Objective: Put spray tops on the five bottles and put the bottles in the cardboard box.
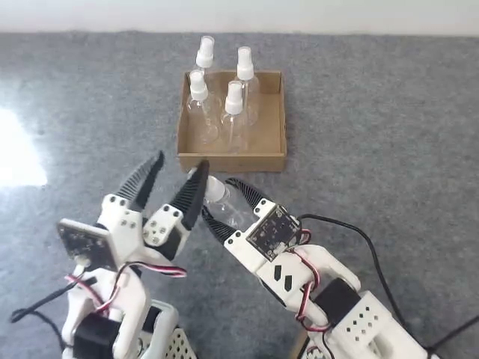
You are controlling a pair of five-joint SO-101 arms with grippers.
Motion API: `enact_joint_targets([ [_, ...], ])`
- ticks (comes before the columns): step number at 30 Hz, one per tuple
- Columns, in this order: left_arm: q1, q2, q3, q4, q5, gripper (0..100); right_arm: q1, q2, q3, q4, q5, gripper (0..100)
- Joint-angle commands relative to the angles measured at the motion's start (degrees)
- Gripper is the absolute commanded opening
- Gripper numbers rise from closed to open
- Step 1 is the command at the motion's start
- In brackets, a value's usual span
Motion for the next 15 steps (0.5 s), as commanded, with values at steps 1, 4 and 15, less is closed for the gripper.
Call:
enact_joint_targets([
  [1, 2.5, -0.3, -0.4, 0.8, -1.0, 21, 0.0, -2.5, -0.7, 0.2, 0.5, 1.3],
  [4, 2.5, -0.3, -0.7, 0.8, -1.0, 21, 0.0, -2.5, -0.7, 0.2, 0.5, 1.3],
  [15, -3.4, -0.6, -6.3, 4.5, 0.0, 21, 0.0, -2.5, -0.7, 0.2, 0.5, 1.3],
])
